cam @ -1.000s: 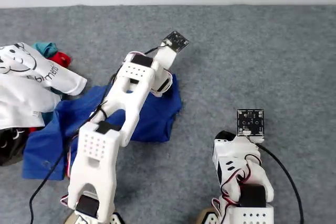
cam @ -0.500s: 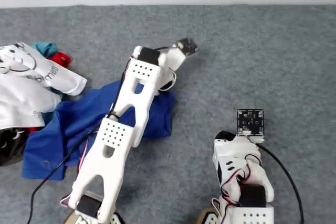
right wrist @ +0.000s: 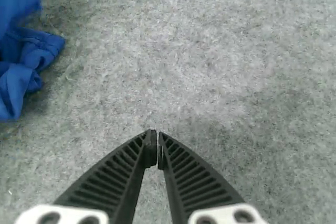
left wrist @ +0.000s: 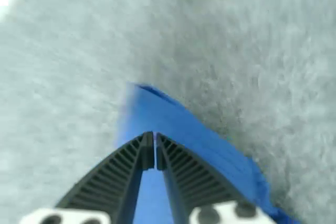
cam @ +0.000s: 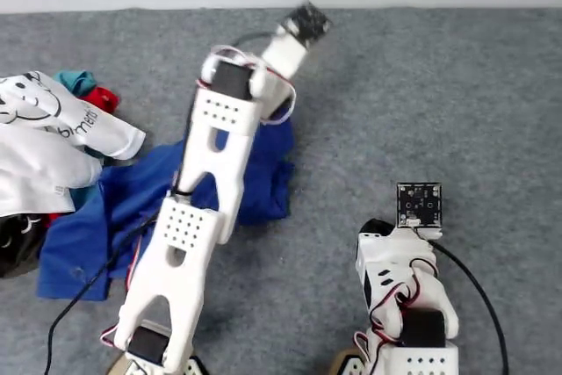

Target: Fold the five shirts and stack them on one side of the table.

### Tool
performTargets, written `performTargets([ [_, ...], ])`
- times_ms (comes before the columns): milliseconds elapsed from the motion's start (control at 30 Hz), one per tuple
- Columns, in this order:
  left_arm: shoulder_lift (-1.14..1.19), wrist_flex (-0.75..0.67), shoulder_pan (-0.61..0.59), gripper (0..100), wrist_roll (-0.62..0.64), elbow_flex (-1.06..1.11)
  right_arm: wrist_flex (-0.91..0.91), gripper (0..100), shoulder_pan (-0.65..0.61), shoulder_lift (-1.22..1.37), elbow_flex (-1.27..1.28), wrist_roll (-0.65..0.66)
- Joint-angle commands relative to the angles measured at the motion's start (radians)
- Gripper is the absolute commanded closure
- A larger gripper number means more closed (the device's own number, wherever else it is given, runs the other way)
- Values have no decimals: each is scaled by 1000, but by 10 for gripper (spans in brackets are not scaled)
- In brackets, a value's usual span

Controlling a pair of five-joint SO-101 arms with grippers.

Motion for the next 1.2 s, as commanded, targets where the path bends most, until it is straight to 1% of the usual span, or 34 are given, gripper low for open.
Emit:
performTargets([
  [0, -215, 25, -35, 987, 35, -2, 2, 991, 7, 4, -98, -11],
  [133, -419, 25, -81, 987, 40, 163, 2, 991, 7, 5, -114, -11],
  [233, -582, 25, -92, 987, 34, 390, 2, 991, 5, 5, -110, -9],
  [300, -661, 15, -83, 987, -11, 559, 2, 991, -12, 5, -107, -9],
  [400, -690, -74, -61, 985, -58, 753, 4, 991, -47, 5, -87, -11],
  [467, -684, -149, -55, 977, -55, 828, 1, 991, -62, 4, -68, -11],
  [567, -638, -255, -46, 892, -44, 897, -4, 991, -58, 4, -49, -11],
  [667, -559, -292, -37, 808, 37, 898, 1, 991, -58, 4, -49, -11],
  [900, -342, -361, -38, 793, 55, 874, 2, 991, -61, 4, -48, -11],
  [1000, -245, -358, -41, 793, 55, 777, 2, 991, -61, 4, -48, -11],
  [1167, -75, -270, -37, 793, 55, 545, 2, 991, -62, 4, -48, -11],
])
